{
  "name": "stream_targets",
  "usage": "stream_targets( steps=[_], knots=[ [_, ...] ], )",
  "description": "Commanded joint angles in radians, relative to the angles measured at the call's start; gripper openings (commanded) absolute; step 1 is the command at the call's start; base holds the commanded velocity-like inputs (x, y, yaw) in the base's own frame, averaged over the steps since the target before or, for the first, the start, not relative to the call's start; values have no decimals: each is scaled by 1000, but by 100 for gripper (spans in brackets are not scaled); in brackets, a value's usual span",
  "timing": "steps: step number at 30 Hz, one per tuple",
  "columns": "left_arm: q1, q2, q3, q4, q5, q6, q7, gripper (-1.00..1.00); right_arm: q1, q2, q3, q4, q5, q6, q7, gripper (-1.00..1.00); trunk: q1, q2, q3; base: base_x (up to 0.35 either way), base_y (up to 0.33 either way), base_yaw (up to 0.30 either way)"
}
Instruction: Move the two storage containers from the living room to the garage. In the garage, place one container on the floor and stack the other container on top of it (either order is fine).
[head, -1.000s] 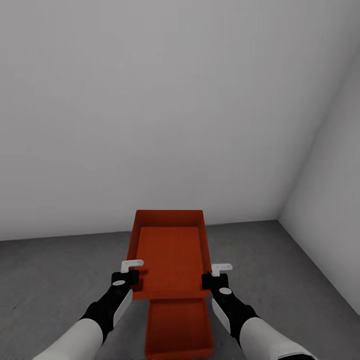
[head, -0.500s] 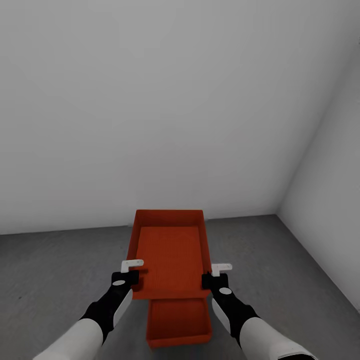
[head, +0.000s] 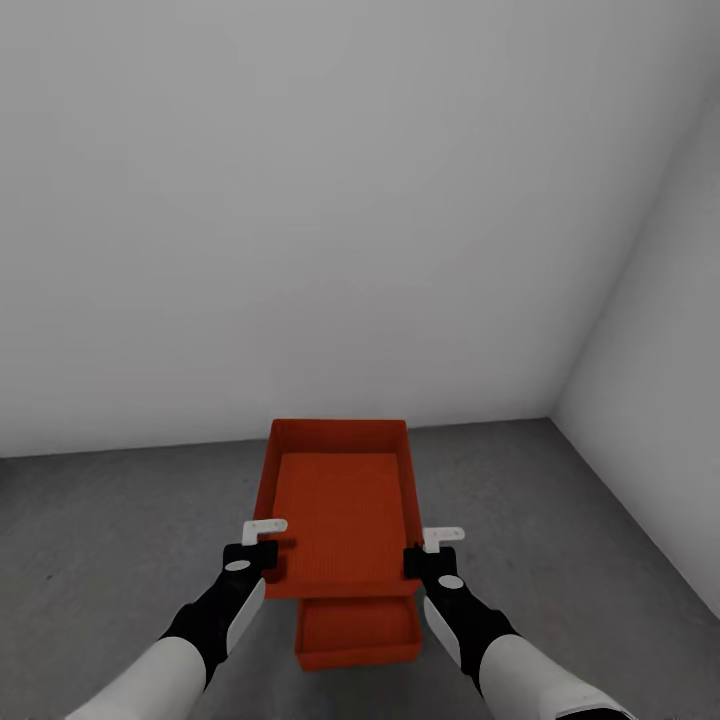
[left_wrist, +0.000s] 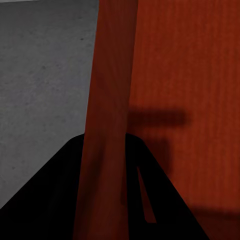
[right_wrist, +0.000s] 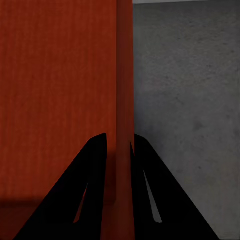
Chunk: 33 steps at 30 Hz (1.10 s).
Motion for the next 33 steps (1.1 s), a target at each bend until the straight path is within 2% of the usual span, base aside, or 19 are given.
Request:
stream_targets(
  steps=[1, 33],
  knots=[
    [-1, 19, 52, -11, -5, 7, 13, -100, -1, 0, -7, 3, -4, -3, -12, -100, 0, -1, -3, -1, 0, 0],
    [-1, 19, 52, -11, -5, 7, 13, -100, -1, 0, -7, 3, -4, -1, -12, -100, 0, -1, -55, 0, 0, 0]
  ],
)
